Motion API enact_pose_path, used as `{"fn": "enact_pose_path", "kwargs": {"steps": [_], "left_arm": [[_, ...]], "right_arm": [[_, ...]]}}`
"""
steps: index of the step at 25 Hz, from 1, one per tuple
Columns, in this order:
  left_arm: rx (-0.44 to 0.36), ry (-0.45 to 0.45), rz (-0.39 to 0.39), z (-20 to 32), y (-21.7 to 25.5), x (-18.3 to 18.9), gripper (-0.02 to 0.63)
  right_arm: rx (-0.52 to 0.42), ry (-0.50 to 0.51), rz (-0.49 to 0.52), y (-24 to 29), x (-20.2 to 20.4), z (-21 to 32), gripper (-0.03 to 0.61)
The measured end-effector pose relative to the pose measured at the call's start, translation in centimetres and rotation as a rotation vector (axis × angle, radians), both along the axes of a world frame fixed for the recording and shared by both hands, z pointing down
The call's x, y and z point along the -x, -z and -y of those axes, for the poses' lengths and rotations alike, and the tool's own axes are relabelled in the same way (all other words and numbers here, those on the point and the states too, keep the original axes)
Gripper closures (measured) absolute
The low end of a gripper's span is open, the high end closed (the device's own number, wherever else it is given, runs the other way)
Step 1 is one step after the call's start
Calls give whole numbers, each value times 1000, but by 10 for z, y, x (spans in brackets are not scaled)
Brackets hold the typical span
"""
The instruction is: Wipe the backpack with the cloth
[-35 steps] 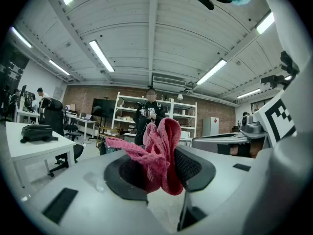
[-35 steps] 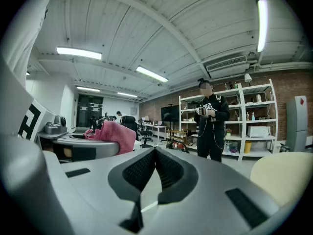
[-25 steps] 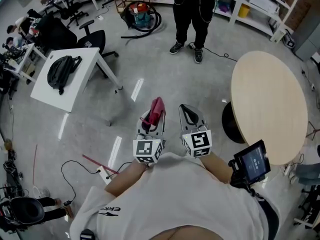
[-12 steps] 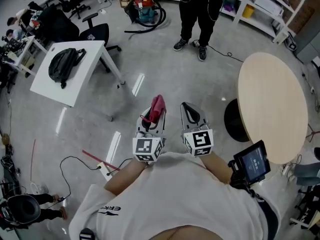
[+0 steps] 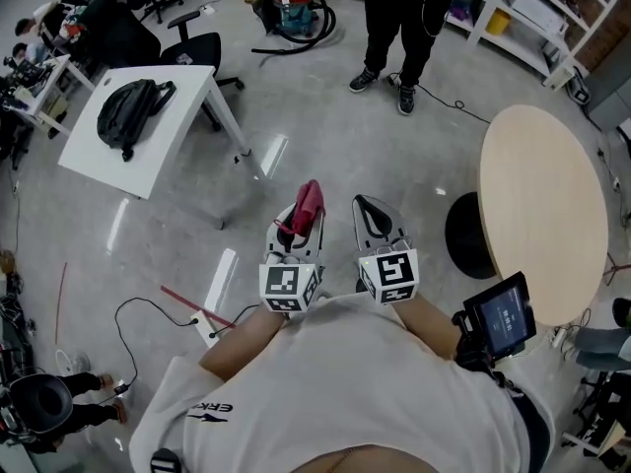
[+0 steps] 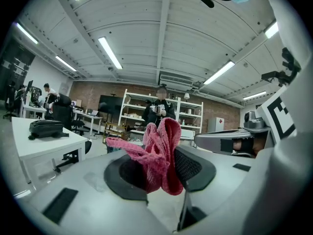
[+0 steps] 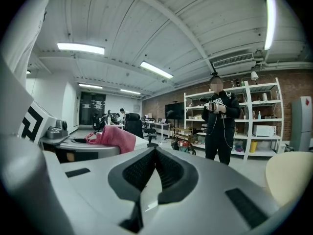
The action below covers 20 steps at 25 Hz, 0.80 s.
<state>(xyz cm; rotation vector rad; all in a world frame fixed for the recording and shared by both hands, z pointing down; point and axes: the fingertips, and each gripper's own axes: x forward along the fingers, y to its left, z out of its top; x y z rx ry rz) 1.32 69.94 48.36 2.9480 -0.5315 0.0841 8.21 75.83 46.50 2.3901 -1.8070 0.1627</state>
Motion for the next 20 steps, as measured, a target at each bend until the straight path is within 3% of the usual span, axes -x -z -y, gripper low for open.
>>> {"fn": "enact_pose_path", "kwargs": {"steps": [8,20], "left_arm": [[-19,141,-9,50,6,-24,468],[-17,382,26,130,19,-114,468]], "right_arm": [[-23,98,23,-2,-37,54,575],[-23,304,37,14,-142,152,575]]}}
